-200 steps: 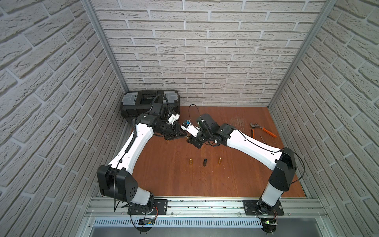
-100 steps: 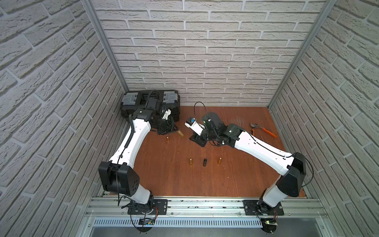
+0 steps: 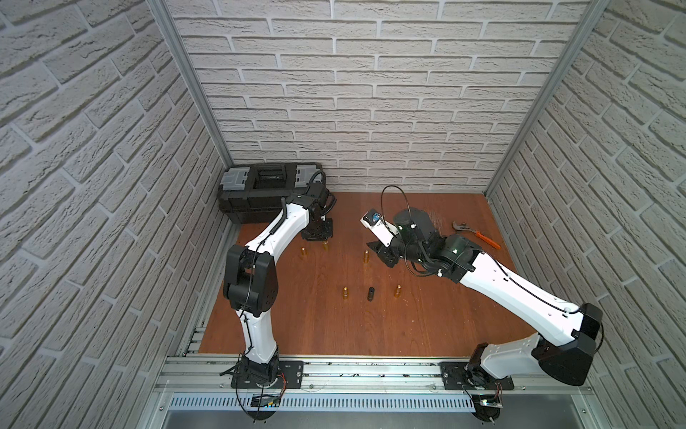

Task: Open the lipstick cap
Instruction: Place the lipstick at the center of the board.

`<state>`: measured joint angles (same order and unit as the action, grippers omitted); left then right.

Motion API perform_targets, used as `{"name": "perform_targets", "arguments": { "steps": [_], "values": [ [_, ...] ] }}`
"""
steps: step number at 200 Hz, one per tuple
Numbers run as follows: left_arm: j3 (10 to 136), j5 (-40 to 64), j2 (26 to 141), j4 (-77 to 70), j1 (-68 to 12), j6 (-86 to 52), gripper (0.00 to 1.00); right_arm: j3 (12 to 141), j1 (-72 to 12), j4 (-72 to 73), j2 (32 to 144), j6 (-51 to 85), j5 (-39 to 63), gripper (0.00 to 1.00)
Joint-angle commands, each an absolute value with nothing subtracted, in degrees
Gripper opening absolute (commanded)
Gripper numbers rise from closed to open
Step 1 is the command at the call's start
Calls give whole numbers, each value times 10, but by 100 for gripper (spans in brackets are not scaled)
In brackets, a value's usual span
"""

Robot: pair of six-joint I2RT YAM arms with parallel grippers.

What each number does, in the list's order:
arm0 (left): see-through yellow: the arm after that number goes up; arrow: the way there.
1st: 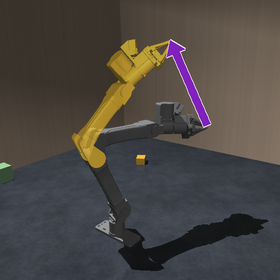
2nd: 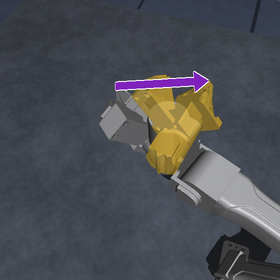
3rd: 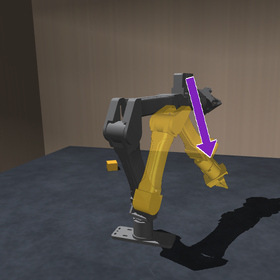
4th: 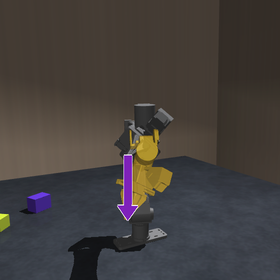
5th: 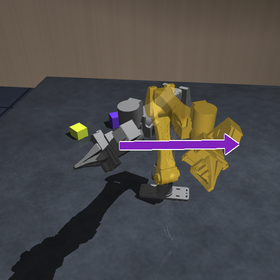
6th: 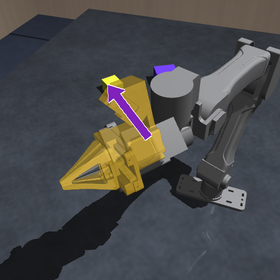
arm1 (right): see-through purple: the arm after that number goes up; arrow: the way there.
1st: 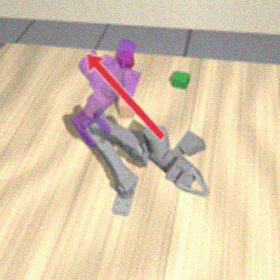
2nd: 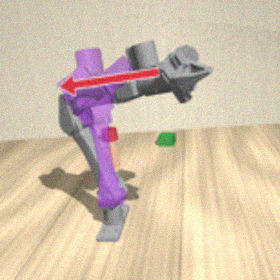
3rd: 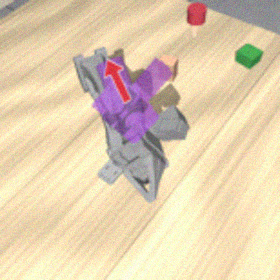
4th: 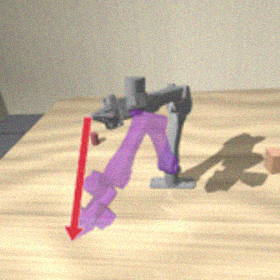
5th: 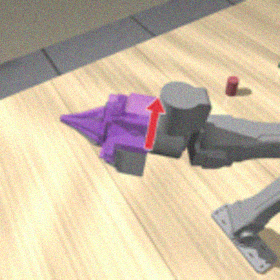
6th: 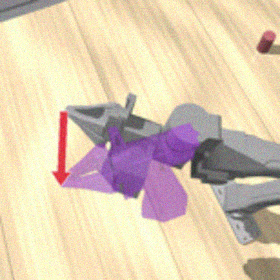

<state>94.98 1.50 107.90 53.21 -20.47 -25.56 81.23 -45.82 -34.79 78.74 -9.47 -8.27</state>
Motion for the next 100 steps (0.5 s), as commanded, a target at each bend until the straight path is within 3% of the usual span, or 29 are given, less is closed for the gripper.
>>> {"name": "perform_targets", "arguments": {
  "steps": [1, 100],
  "values": [
    [937, -37, 1081, 488, -213, -250, 13, 795, -460, -353, 766, -96, -119, 43],
    [898, -60, 1116, 445, -227, -255, 14, 779, -460, -355, 762, -89, -125, 43]
  ]
}}
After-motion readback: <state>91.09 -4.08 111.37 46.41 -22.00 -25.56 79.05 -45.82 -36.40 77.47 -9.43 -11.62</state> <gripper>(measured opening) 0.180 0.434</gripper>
